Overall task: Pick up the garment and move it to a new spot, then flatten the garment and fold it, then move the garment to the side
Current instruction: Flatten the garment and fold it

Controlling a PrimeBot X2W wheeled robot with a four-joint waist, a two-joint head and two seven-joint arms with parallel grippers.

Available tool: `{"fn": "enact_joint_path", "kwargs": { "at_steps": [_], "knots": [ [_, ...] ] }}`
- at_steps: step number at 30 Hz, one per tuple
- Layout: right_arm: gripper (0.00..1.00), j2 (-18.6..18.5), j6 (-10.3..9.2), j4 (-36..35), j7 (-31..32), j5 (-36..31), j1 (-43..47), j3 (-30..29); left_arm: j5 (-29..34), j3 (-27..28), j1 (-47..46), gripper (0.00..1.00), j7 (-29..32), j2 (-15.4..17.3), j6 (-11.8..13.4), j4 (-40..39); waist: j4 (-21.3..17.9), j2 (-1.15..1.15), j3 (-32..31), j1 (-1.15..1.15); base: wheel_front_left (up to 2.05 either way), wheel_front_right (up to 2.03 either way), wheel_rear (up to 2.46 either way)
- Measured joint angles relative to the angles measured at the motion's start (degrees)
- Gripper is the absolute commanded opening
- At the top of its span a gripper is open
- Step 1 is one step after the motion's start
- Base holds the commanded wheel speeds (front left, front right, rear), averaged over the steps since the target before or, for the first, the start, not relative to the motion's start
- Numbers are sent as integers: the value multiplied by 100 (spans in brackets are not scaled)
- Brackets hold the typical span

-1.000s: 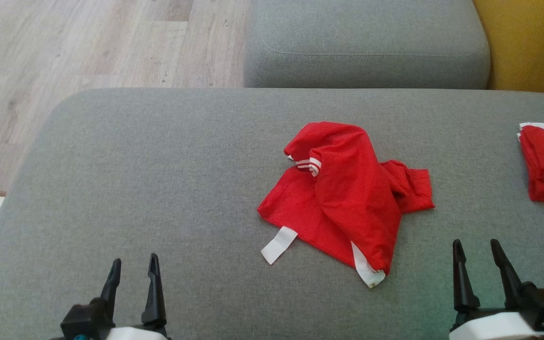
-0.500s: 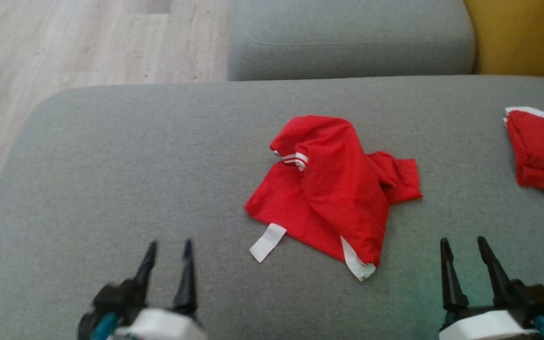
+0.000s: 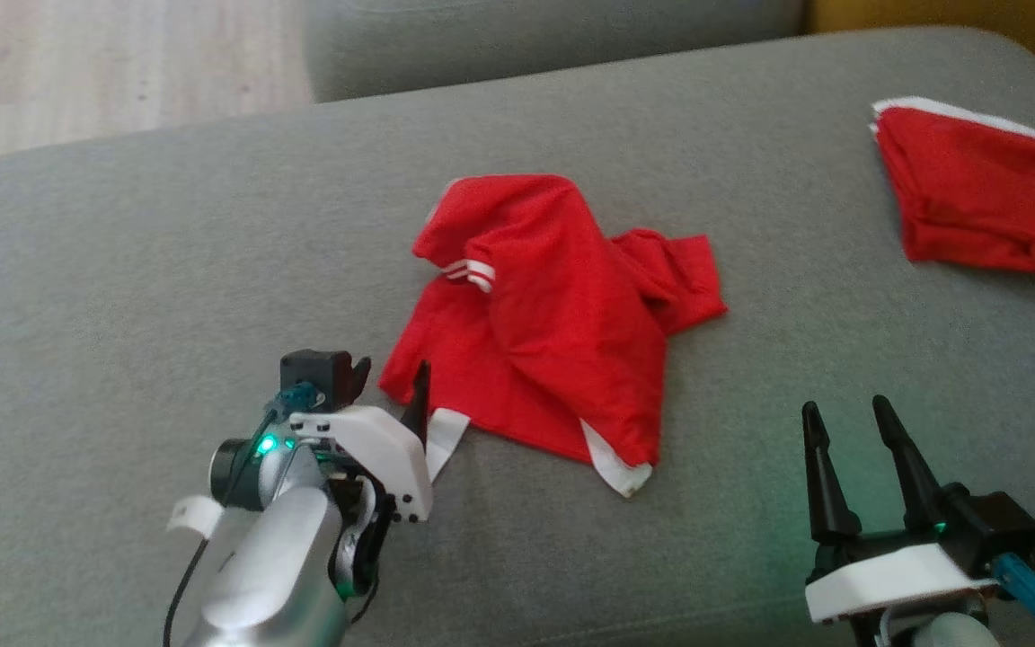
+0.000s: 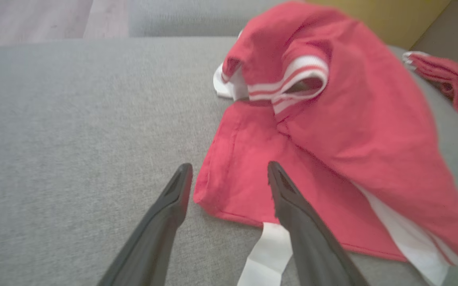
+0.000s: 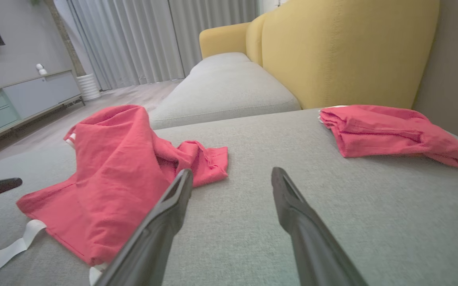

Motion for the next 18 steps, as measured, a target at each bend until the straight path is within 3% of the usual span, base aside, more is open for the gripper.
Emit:
{"fn": "enact_joint_path", "kwargs": {
  "at_steps": [5, 8, 9, 10, 12, 18],
  "knots": [
    [100, -1, 0, 16, 0, 59, -42, -4, -53, 3, -293, 100, 163, -8, -14, 945, -288, 0, 132, 0, 0, 0, 0],
    [100, -1, 0, 21, 0, 76, -119, -7, -91, 3, -459, 98, 154, -4, -202, 1339, -413, 0, 183, 0, 0, 0, 0],
    [100, 0, 0, 23, 0, 79, -135, -1, -134, -2, -536, 38, 152, -2, -287, 1426, -446, 0, 193, 0, 0, 0, 0],
    [100, -1, 0, 25, 0, 85, -150, 1, -151, -12, -616, 0, 107, 4, -382, 1504, -477, 0, 203, 0, 0, 0, 0],
    [100, -1, 0, 43, 0, 122, -183, 0, -159, -32, -754, 0, 77, -2, -575, 1610, -528, 0, 215, 0, 0, 0, 0],
    [100, -1, 0, 57, 0, 135, -194, -43, -664, 87, -1137, 0, -98, -41, -821, 1426, -602, 0, 187, 0, 0, 0, 0]
  ]
}}
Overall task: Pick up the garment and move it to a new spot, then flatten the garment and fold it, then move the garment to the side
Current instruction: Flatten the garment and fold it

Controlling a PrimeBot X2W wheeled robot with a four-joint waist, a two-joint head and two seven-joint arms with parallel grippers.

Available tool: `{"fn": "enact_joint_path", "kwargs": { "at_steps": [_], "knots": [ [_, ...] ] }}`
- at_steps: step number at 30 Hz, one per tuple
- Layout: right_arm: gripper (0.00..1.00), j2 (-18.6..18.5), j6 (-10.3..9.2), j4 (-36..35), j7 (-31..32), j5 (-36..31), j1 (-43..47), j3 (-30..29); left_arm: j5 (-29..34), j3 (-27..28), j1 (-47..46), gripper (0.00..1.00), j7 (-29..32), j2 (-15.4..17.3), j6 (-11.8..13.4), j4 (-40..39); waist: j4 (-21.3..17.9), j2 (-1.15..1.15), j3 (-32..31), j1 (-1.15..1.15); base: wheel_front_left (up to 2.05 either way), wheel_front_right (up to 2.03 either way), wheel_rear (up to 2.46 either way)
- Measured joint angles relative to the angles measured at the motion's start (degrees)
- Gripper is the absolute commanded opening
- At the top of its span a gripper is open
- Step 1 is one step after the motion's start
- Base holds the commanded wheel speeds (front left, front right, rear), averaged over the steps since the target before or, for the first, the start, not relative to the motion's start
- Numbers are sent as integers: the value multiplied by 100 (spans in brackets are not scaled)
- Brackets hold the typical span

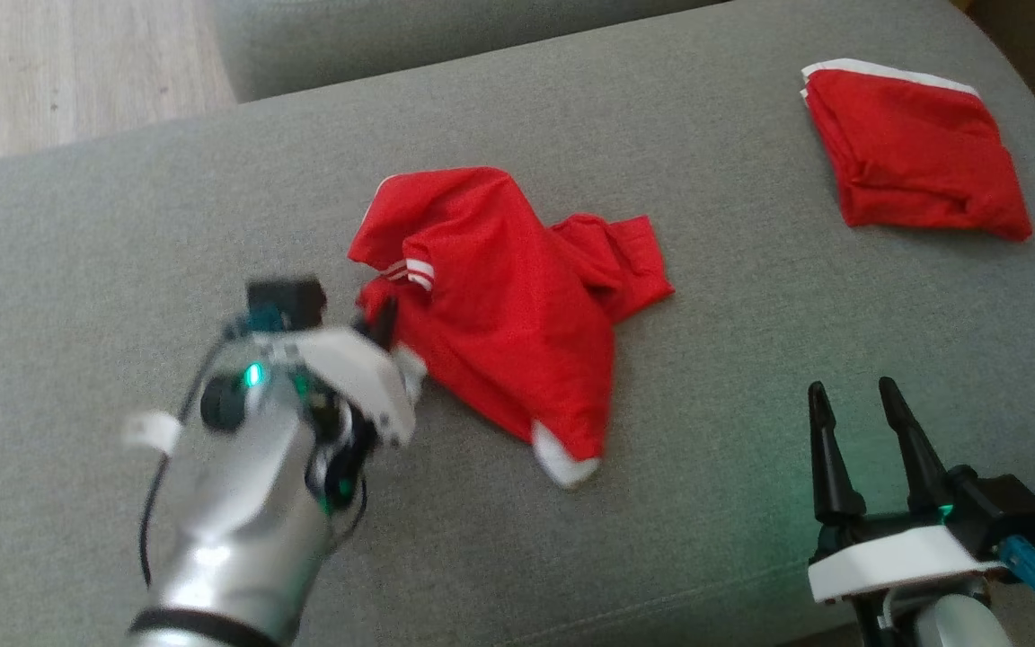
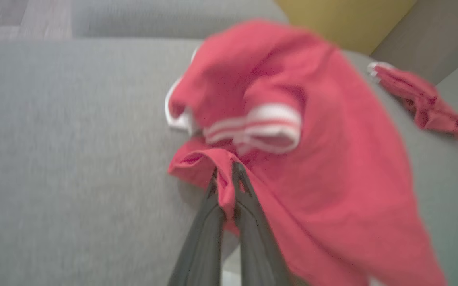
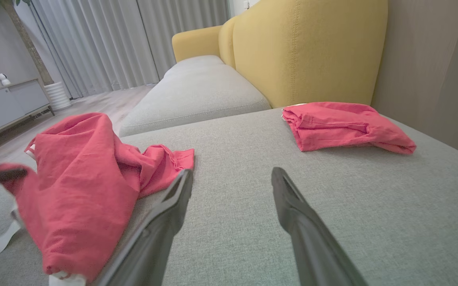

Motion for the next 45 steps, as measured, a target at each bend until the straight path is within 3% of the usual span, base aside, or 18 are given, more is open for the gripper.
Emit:
{"fn": "enact_joint_path", "kwargs": {
  "at_steps": [4, 12, 23, 28, 34, 39, 41, 45],
  "knots": [
    [100, 0, 0, 11, 0, 54, 1, -49, -226, 88, -516, 0, -103, -16, -24, -572, -34, 0, -91, 0, 0, 0, 0],
    [100, 0, 0, 57, 0, 197, 6, -20, -181, 268, -1485, 0, -144, 65, 202, -1581, -156, 0, -239, 0, 0, 0, 0],
    [100, 0, 0, 99, 0, 250, 30, -115, -182, 240, -1507, 0, 67, 97, 431, -2803, -215, 0, -352, 0, 0, 0, 0],
    [100, 0, 0, 96, 0, 250, 100, -172, -10, 234, -1002, 0, 152, 333, 805, -3388, -145, 0, -404, 0, 0, 0, 0],
    [100, 1, 0, 92, 0, 250, 335, -270, 177, 726, 348, 0, 208, 868, 1773, -4491, 102, 0, -463, 0, 0, 0, 0],
    [100, 1, 0, 100, 0, 250, 364, -260, 212, 887, 2062, 0, -154, 895, 2315, -4864, 390, 0, -452, 0, 0, 0, 0],
    [100, 1, 0, 103, 0, 248, 354, -242, 204, 844, 2981, 0, -483, 820, 2388, -4674, 560, 0, -424, 0, 0, 0, 0],
    [100, 1, 0, 111, 0, 187, 348, -229, 110, 794, 3609, 0, -824, 620, 2372, -4019, 766, 0, -385, 0, 0, 0, 0]
  ]
}}
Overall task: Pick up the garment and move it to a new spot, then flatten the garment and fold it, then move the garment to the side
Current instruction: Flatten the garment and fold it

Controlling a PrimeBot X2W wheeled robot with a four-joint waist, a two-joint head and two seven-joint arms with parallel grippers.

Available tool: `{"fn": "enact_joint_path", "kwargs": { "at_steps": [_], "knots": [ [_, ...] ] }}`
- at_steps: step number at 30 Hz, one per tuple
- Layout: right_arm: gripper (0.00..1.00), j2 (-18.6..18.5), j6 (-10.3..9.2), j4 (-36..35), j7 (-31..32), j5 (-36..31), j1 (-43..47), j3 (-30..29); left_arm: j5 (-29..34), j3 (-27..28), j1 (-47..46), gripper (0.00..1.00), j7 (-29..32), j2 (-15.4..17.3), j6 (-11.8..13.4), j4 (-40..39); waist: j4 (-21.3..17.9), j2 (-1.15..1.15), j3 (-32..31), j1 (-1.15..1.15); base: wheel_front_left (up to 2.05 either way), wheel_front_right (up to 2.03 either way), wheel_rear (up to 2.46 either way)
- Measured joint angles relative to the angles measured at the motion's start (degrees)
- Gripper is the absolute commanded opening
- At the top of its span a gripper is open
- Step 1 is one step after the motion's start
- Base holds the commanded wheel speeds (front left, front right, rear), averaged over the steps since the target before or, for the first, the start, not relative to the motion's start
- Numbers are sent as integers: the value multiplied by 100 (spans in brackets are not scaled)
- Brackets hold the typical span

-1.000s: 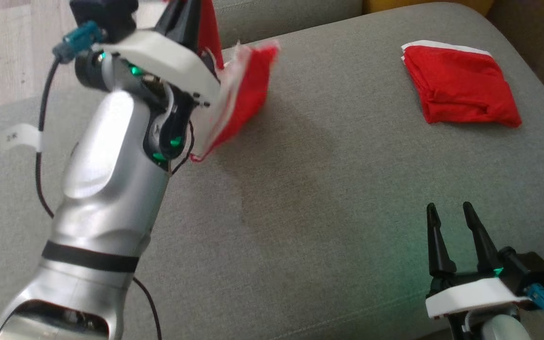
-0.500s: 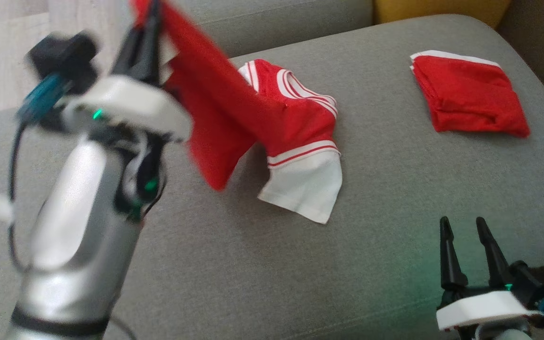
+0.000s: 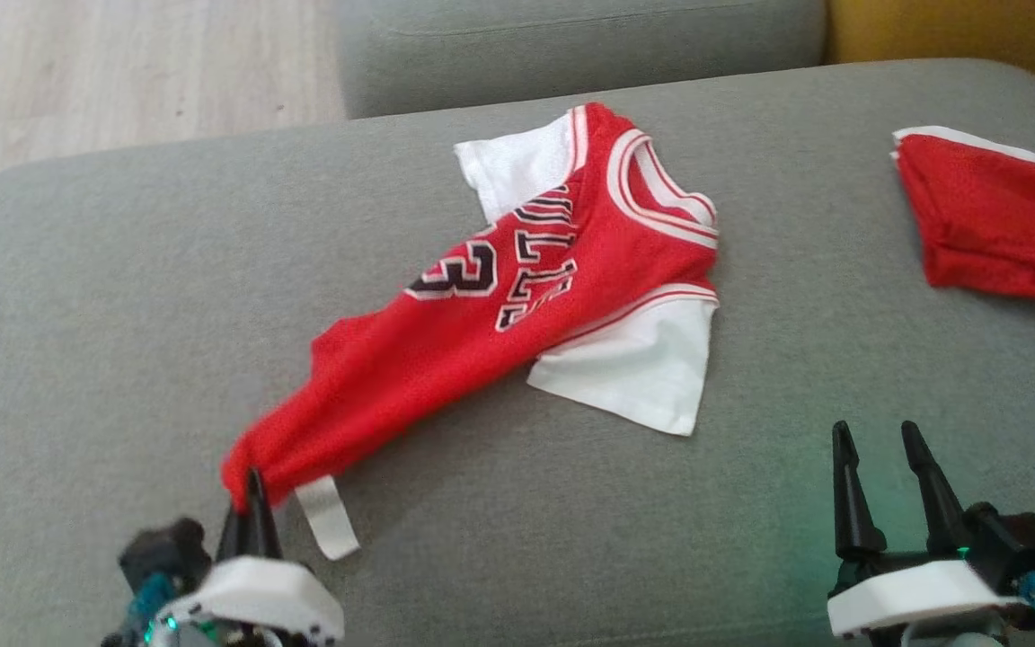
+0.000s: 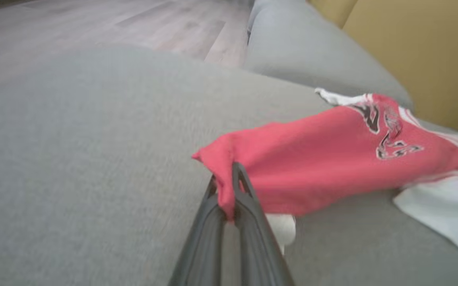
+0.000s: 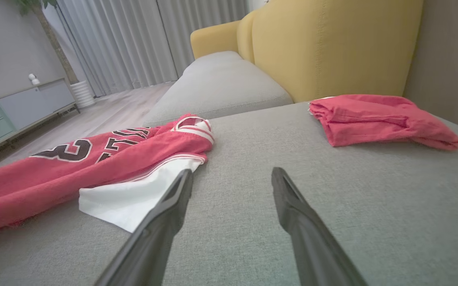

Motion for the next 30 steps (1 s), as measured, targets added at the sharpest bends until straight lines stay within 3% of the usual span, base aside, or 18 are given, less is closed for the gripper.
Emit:
{"fn": "enact_joint_path", "kwargs": {
  "at_steps": [2, 3, 5, 6, 7, 10, 14, 19, 30],
  "knots": [
    [100, 0, 0, 8, 0, -34, -3, 13, -14, -16, 26, 3, -142, -41, -165, 357, 95, 0, 15, 0, 0, 0, 0],
    [100, 0, 0, 13, 0, -51, -2, 31, -45, -3, -9, 15, -191, -88, -223, 519, 141, 0, 18, 0, 0, 0, 0],
    [100, 0, 0, 33, 0, -60, -2, 53, -49, 0, -88, 47, -236, -159, -412, 788, 225, 0, 21, 0, 0, 0, 0],
    [100, 0, 0, 42, 0, -88, -1, 49, -89, 25, -139, 81, -242, -215, -461, 901, 263, 0, 21, 0, 0, 0, 0],
    [100, 0, 0, 42, 0, -98, -2, 49, -89, 12, -196, 98, -278, -247, -554, 1044, 296, 0, 20, 0, 0, 0, 0],
    [100, 0, 0, 70, 0, -98, -3, 58, -197, 13, -302, 100, -280, -343, -748, 1454, 352, 0, -17, 0, 0, 0, 0],
    [100, 0, 0, 99, 0, -98, -1, 53, -163, 240, -274, 100, -279, -390, -746, 1538, 392, 0, -104, 0, 0, 0, 0],
    [100, 1, 0, 69, 0, -193, 28, 5, 459, 606, -38, 100, -286, -401, -762, 671, 447, 0, -278, 0, 0, 0, 0],
    [100, 2, 0, -412, 0, -768, 348, -307, 1718, 598, 588, 100, -287, -490, -1332, -520, 769, 0, -559, 0, 0, 0, 0]
  ]
}}
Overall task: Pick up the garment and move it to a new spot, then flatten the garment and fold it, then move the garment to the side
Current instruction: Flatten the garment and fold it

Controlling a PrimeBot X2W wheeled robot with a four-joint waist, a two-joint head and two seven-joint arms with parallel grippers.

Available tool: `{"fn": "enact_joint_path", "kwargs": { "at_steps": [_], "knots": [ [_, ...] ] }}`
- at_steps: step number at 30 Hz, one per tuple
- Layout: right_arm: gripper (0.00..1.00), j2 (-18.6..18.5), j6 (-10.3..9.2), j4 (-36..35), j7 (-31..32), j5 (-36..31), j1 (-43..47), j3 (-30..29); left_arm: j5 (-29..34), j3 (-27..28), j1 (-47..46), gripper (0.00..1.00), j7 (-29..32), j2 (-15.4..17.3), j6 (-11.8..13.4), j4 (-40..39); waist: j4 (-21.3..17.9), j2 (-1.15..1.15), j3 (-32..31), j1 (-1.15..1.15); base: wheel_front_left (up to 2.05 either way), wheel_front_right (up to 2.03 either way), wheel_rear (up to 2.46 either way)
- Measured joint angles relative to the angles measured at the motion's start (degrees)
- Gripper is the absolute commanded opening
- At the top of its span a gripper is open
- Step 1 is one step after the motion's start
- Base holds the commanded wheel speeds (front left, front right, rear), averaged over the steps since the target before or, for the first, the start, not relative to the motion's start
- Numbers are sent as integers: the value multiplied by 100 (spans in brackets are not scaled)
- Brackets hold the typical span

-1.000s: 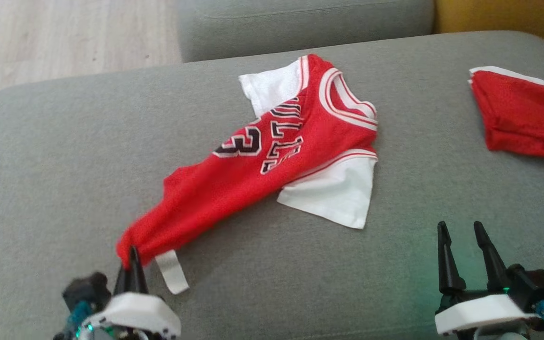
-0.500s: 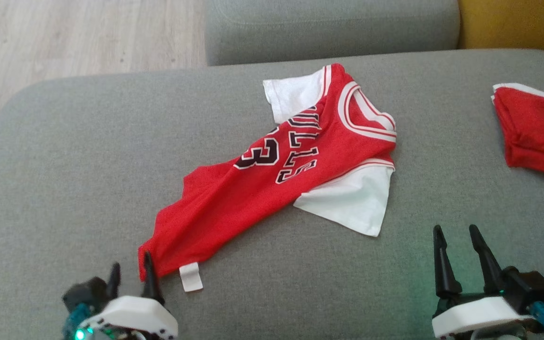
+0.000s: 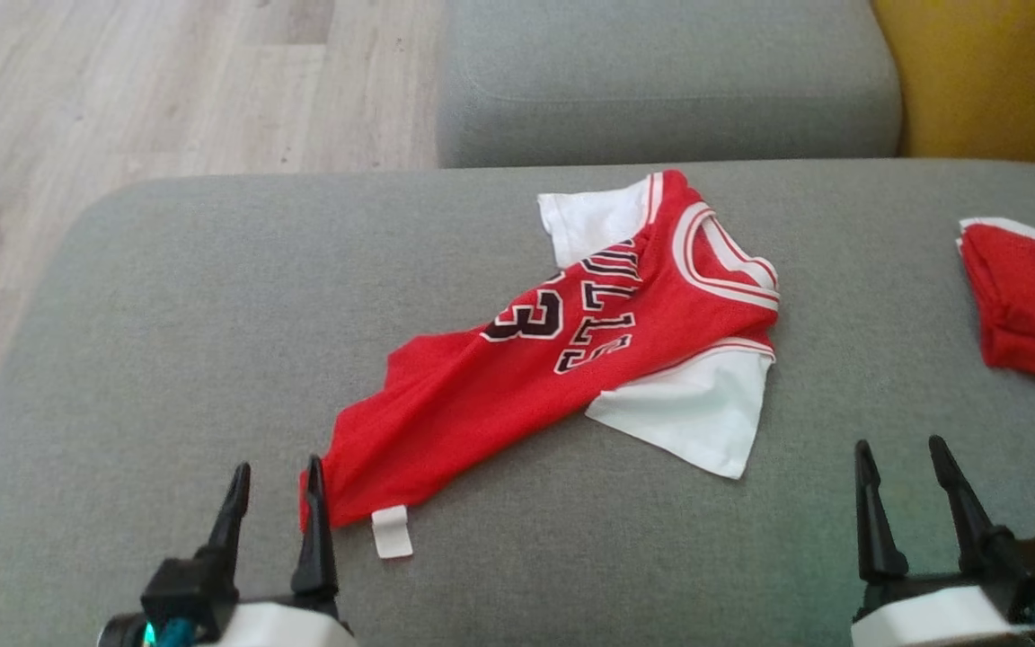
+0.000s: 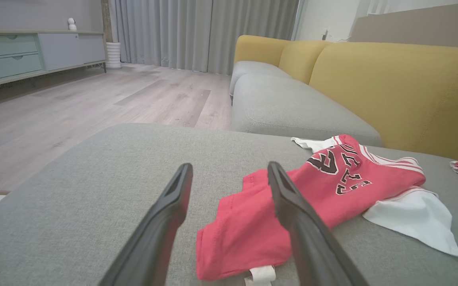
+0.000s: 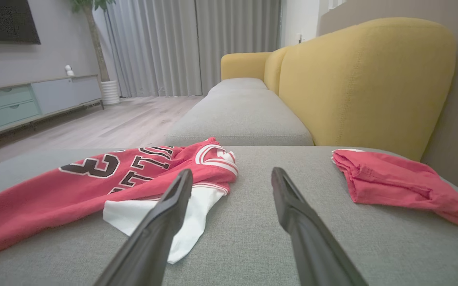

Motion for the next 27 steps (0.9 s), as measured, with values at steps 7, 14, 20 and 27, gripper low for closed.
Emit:
{"fn": "enact_joint_path", "kwargs": {
  "at_steps": [7, 14, 20, 27],
  "knots": [
    [100, 1, 0, -43, 0, -98, 140, -77, 107, 175, 297, 100, 1, -7, -234, 156, 230, 0, -100, 0, 0, 0, 0],
    [100, 3, 0, 197, 0, 73, 138, -80, 105, 208, 318, 100, 1, -9, -383, 153, 329, 0, -143, 0, 0, 0, 0],
    [100, 4, 0, 399, 0, 135, 138, -71, 97, 203, 332, 100, 1, -8, -433, 159, 281, 0, -171, 0, 0, 0, 0],
    [100, 5, 0, 490, 0, 145, 137, 35, 97, 190, 328, 100, 1, -9, -480, 278, 151, 0, -167, 0, 0, 0, 0]
  ]
}}
